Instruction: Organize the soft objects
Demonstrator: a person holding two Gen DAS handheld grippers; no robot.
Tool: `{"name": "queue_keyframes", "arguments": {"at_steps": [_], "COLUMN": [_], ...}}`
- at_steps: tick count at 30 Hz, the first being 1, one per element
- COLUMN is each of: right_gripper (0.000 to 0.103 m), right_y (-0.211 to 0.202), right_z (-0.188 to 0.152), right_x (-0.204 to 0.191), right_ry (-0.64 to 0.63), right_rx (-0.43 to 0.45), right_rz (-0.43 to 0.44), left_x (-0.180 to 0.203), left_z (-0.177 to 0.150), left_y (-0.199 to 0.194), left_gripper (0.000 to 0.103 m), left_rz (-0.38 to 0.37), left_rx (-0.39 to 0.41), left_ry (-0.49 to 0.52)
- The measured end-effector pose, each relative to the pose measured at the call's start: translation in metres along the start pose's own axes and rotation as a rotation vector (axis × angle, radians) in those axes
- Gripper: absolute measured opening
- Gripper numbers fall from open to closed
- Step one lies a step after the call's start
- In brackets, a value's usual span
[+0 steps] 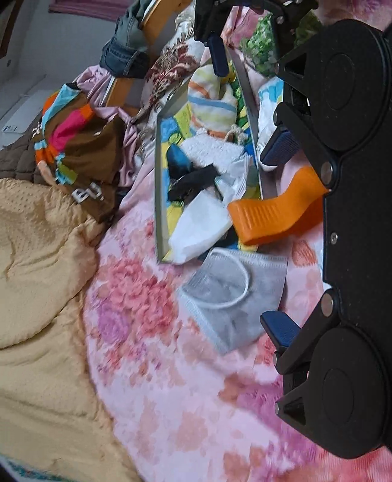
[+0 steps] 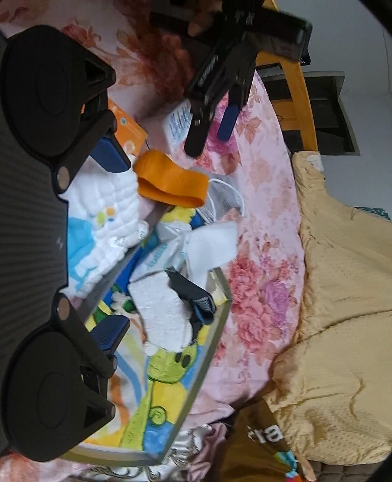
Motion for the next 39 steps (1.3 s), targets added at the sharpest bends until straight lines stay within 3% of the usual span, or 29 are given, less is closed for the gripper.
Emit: {"name": "queue_keyframes", "arguments": {"at_steps": [9, 13, 17, 22, 28, 34, 39], "right_gripper": [0.103, 0.102, 0.099, 0.096, 0.094, 0.094, 0.090], "right_y": [0.008, 0.019, 0.027, 0.034, 0.040, 0.041, 0.043], "right_z": [0.000, 0.004, 0.003, 0.002, 0.006, 0.004, 0.002], "right_x": [-0.005, -0.007, -0.012, -0.013, -0.016, -0.024, -0.027], "right_ry": [0.083, 0.123, 0.155, 0.227, 0.278, 0.315, 0.355], "right_rx": [-0.030, -0.043, -0.060, -0.067, -0.097, -0.102, -0.078], "right_rz": [0.096, 0.121, 0.144, 0.147, 0.135, 0.122, 0.112], "left_x": [-0.001, -0.010, -0.015, -0.022, -0.023, -0.024, -0.030], "left_z": [0.010, 0.011, 0.014, 0.019, 0.018, 0.017, 0.012], "left_y": [0.025, 0.035, 0.042, 0.045, 0.049, 0.053, 0.054], "left_gripper": [0.100, 0.094, 0.088, 0.086, 0.073, 0.047, 0.042], "left_rz": [-0.109, -0.161, -0.201, -0.245, -0.319, -0.344, -0.349], "left_rx": [0.000, -0.055, -0.106, -0.064, -0.040, -0.015, 0.014], "left_ry": [0.030, 0.014, 0.070, 0.048, 0.018, 0.005, -0.045]}}
Point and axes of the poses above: each gripper's, at about its wrist camera, not at the fingertips, and y roughly the way its jaws point, x to its right, z to its top, the point moved 3 cm from there along y, roughly the way its jaws point, and after that the axes turned 15 degrees about -x, right-handed, at the moved point
